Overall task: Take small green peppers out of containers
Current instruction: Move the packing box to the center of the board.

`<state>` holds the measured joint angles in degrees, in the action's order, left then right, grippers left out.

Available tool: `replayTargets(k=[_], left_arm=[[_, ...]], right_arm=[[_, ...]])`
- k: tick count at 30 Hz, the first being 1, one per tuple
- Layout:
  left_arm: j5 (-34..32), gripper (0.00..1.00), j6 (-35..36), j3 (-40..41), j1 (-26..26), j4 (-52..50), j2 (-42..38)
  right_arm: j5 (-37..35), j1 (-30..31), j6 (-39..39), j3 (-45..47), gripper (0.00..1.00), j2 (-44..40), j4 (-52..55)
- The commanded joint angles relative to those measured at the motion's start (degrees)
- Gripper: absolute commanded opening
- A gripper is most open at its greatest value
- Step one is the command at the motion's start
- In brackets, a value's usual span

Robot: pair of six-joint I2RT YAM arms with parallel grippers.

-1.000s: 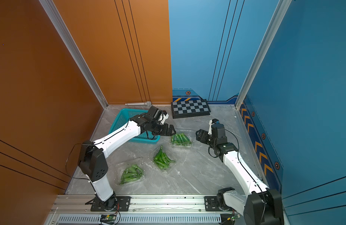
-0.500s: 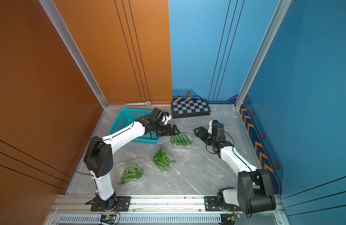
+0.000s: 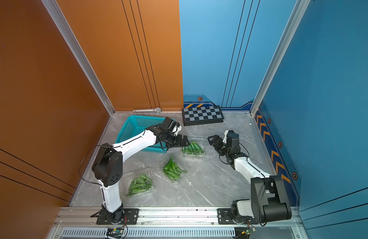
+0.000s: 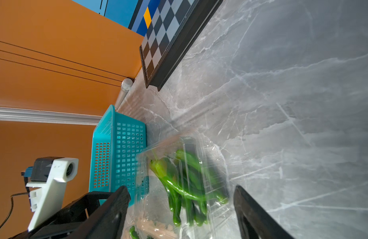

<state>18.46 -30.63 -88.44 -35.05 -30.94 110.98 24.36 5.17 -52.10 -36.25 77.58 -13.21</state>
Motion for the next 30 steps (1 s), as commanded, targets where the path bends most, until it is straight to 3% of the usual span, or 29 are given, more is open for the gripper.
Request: replayTargets(k=[1,22,30], left_arm=[[-2.2,0.99,2.1,-2.6,-1.4,-3.9,2.1],[0.4,0.99,-0.4,-11.8,-4.9,-3.9,7.9],[4.2,0.99,-0.7,-19.4,-7.5,-3.9,13.5]], right_arm=[[0.8,-1.1,-1.4,1.3,0.81,-1.8,-2.6],[4.4,-6.8,0.7,4.8,0.81,-6.2,-0.6],[5.7,-9.8,2.3,5.0,0.81,-10.1,3.2]])
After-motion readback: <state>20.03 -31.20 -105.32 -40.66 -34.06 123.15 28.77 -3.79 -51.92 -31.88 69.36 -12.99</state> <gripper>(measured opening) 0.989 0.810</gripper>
